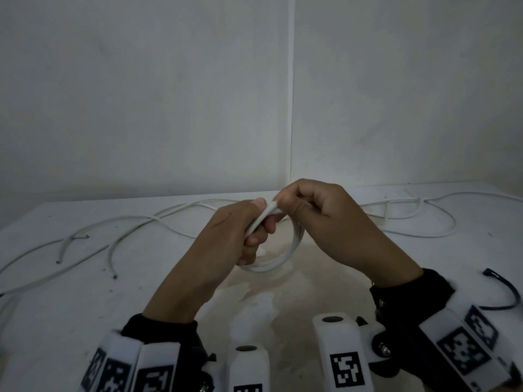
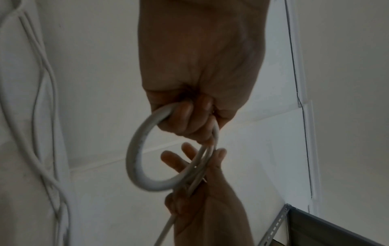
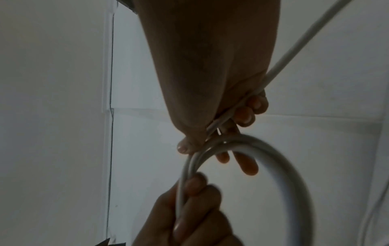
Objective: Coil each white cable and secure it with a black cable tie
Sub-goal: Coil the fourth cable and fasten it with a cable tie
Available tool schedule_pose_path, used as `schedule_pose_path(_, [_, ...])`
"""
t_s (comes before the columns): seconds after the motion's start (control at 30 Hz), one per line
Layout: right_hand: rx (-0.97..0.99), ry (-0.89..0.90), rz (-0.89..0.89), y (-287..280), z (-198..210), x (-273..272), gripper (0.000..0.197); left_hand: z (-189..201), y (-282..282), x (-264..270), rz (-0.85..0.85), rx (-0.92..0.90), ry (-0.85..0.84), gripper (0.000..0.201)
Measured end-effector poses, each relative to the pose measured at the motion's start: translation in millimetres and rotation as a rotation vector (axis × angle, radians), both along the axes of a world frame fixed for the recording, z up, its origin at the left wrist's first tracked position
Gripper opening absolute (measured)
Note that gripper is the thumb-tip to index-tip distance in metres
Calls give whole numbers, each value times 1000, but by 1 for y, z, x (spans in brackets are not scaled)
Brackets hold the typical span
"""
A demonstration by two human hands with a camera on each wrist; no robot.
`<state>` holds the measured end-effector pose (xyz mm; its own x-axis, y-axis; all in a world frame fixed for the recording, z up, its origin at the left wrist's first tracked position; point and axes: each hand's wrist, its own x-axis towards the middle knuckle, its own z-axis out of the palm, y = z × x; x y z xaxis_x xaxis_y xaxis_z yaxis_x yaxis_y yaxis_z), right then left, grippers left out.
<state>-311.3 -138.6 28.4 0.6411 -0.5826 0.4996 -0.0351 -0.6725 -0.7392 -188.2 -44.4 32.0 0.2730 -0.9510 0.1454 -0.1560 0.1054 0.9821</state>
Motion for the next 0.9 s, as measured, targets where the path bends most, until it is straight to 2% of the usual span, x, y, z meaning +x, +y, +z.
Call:
schedule_pose_path(0.07, [-13,20,7,-3,3,-4,41,4,-1,0,43,-57,131,44])
schedule_pose_path(0.13, [45,-24,35,-4,6,-8,34,8,0,2,74,-151,255,44])
schedule_pose_path(0.27, [151,-104,83,6,5,0,31,8,2,2,94,-255,354,46])
schedule_pose_path(0.37, [111,-161,-23,6,1,6,32,6,1,-3,26,-257,374,44])
schedule_pose_path(0.47, [49,-161,-126,1,-2,7,35,7,1,-9,-1,-213,290,38])
schedule_pose_path(0.67, [43,-145,-67,-1,-2,4,32,10,-2,-11,115,-222,339,40])
schedule_pose_path(0.8, [20,-150,-66,-7,-6,3,22,13,-2,-9,185,-304,432,40])
schedule_pose_path(0.9, [-24,-158,-113,-11,-12,5,22,20,3,2,255,-395,493,41])
